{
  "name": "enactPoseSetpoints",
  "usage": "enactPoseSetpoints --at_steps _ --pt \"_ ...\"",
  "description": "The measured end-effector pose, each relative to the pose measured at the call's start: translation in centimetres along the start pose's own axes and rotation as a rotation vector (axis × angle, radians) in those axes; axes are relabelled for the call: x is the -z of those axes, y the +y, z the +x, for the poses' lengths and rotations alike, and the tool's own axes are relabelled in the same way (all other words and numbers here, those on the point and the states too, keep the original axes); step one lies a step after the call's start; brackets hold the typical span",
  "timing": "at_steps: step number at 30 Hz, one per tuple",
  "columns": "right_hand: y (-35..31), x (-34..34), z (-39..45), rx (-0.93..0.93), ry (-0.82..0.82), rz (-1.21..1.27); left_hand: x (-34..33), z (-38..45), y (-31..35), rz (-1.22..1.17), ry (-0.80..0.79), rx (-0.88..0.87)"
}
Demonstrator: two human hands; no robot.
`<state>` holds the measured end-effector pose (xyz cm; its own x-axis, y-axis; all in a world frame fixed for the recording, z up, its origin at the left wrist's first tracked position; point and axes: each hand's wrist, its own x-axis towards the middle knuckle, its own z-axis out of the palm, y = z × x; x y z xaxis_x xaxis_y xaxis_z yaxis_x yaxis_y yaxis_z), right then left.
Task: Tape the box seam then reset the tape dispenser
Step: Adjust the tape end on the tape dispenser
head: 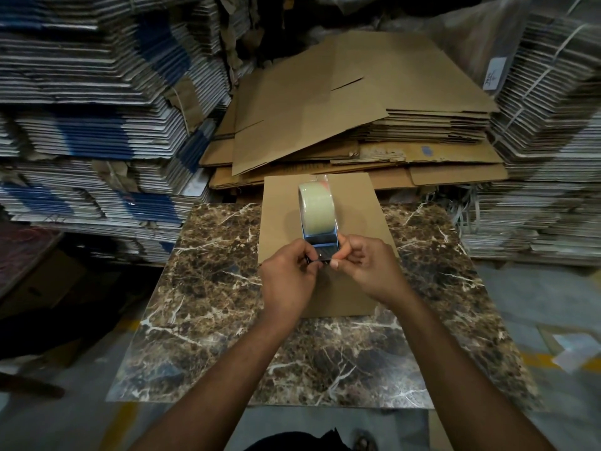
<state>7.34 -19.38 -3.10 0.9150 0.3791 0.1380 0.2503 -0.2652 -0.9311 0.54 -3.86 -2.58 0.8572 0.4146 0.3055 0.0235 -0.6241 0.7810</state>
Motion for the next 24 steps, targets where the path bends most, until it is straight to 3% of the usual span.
enactPoseSetpoints --at_steps 10,14,20,24 --pt "-0.3 0.3 -0.5 0.029 -0.056 0.052 0.7 -0.2 -0.4 -0.078 -0.032 -0.095" --pt "-0.6 0.6 -1.1 0.079 0.011 0.095 1.6 -0.4 -0.8 -0.104 -0.034 -0.144" --pt "-0.1 0.7 -1.5 0.231 0.089 -0.152 1.4 -0.7 -1.5 -0.192 -0.048 -0.125" --pt "0.2 0.5 -1.7 0.263 0.163 -0.156 1.7 -0.9 -1.2 -0.163 0.007 -0.186"
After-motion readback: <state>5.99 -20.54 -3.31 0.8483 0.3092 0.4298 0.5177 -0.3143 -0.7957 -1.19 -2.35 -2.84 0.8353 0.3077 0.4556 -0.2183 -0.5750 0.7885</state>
